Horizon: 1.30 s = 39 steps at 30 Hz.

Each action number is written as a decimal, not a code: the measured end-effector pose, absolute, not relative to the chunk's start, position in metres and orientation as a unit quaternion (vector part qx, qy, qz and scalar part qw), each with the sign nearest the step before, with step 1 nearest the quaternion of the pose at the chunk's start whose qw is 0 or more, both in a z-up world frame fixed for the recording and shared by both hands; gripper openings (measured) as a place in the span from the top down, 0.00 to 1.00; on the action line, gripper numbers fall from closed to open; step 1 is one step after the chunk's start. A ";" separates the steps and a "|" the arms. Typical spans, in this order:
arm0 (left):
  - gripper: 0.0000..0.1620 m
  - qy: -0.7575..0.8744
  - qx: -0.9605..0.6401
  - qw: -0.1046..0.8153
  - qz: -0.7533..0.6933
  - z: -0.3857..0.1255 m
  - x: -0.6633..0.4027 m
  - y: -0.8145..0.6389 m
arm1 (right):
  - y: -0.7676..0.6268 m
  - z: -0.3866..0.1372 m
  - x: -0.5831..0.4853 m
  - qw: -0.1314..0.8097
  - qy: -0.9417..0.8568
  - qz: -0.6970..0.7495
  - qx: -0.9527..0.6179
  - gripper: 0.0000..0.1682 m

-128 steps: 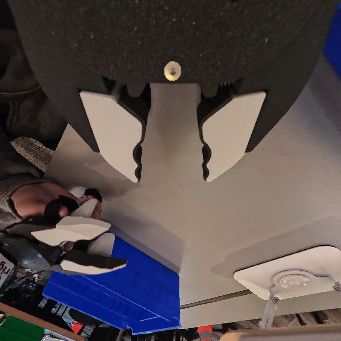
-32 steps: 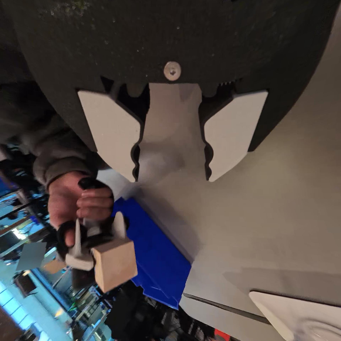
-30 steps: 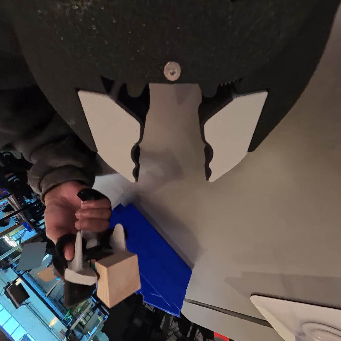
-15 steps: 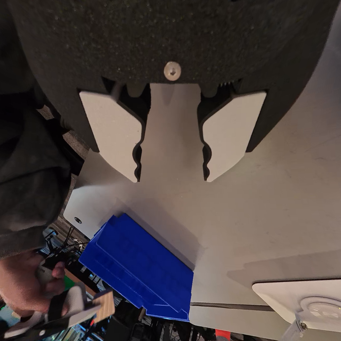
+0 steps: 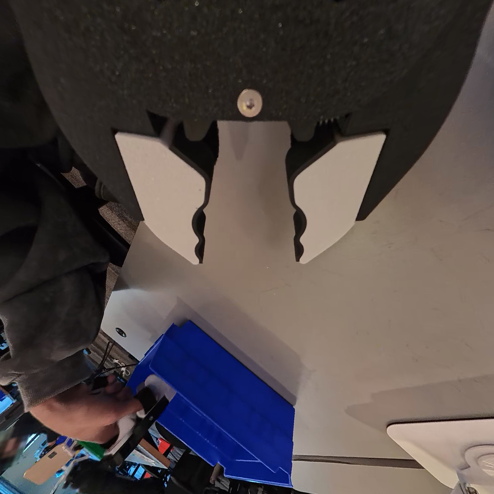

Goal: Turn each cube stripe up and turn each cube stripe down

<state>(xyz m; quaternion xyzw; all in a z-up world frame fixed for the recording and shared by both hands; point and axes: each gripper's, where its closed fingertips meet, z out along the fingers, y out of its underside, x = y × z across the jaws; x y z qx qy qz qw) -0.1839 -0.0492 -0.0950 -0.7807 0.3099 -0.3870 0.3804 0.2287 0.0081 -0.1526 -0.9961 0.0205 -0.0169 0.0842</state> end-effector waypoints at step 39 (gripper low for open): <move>0.61 0.287 -0.811 0.412 -0.301 -0.105 -0.205 -0.030 | -0.033 -0.060 -0.083 0.628 -0.216 0.367 -0.651 0.67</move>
